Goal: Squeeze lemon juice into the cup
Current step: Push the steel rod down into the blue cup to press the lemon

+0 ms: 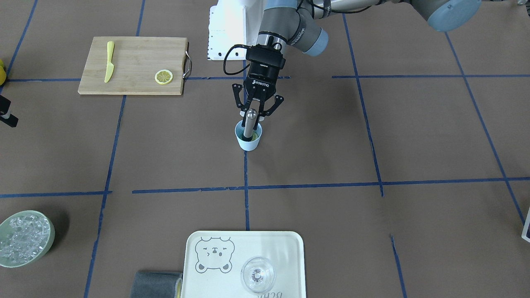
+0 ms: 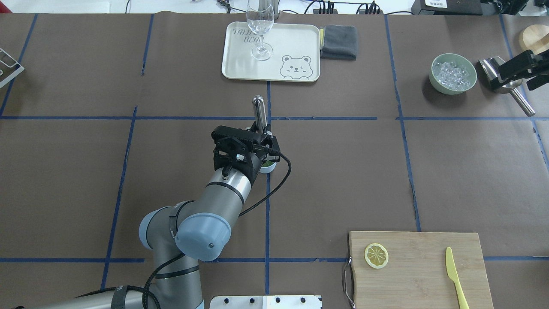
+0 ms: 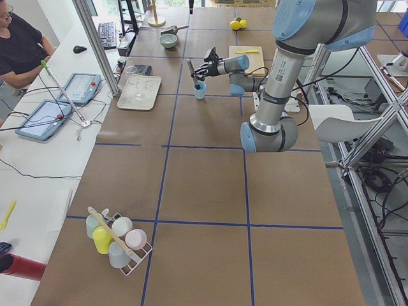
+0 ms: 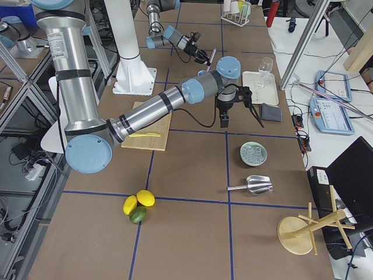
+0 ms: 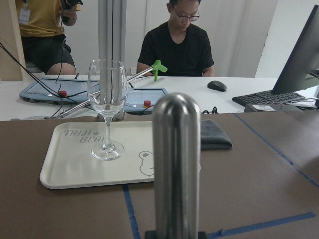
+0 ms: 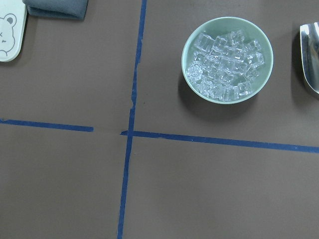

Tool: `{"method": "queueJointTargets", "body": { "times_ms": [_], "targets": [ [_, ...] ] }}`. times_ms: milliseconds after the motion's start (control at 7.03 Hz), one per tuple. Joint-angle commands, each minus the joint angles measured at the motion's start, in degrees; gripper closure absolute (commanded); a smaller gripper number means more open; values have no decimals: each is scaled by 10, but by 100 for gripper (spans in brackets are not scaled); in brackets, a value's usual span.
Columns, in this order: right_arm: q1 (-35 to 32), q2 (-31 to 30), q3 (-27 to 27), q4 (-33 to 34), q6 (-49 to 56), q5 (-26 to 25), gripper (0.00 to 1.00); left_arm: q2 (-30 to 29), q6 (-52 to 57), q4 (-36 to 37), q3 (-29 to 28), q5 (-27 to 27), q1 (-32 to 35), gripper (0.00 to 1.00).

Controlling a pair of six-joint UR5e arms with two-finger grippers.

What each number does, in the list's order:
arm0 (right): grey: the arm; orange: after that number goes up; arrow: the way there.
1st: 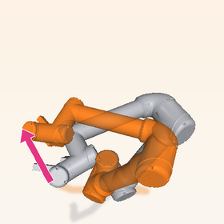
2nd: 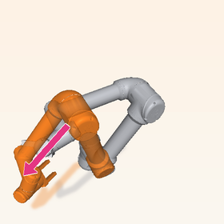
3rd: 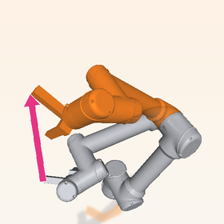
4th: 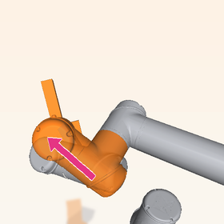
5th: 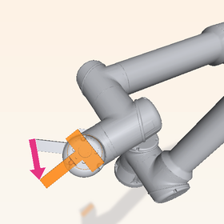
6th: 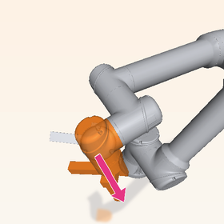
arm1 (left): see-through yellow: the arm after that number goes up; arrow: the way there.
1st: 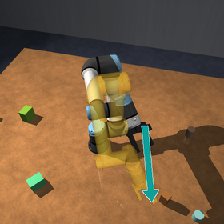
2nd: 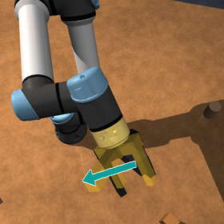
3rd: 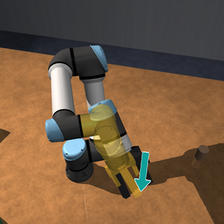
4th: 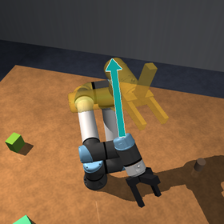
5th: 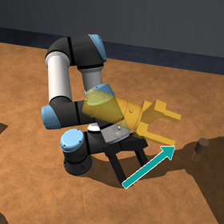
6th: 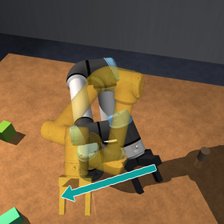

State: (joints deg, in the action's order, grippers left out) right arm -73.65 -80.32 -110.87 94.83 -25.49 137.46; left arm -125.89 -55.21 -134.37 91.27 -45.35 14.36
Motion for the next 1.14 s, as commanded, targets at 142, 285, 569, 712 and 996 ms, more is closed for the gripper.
{"method": "queueJointTargets", "body": {
  "times_ms": [142, 285, 569, 712, 996],
  "targets": [
    [0, 0, 0, 0, 1, 0, 0, 1, -1, -7, -9, -1, -5, 100],
    [0, 0, 0, 0, 0, 0, 0, 1, -2, -7, -11, 0, -8, 100],
    [0, 0, 2, 0, 1, 0, 0, 1, -2, -7, -18, 0, -9, 100],
    [0, 1, 2, 0, 1, 0, 0, 1, -2, -7, -18, 0, -9, 100],
    [0, 1, 2, 0, 1, 0, 0, 1, 2, -8, -11, -2, -8, 100]
  ]
}}
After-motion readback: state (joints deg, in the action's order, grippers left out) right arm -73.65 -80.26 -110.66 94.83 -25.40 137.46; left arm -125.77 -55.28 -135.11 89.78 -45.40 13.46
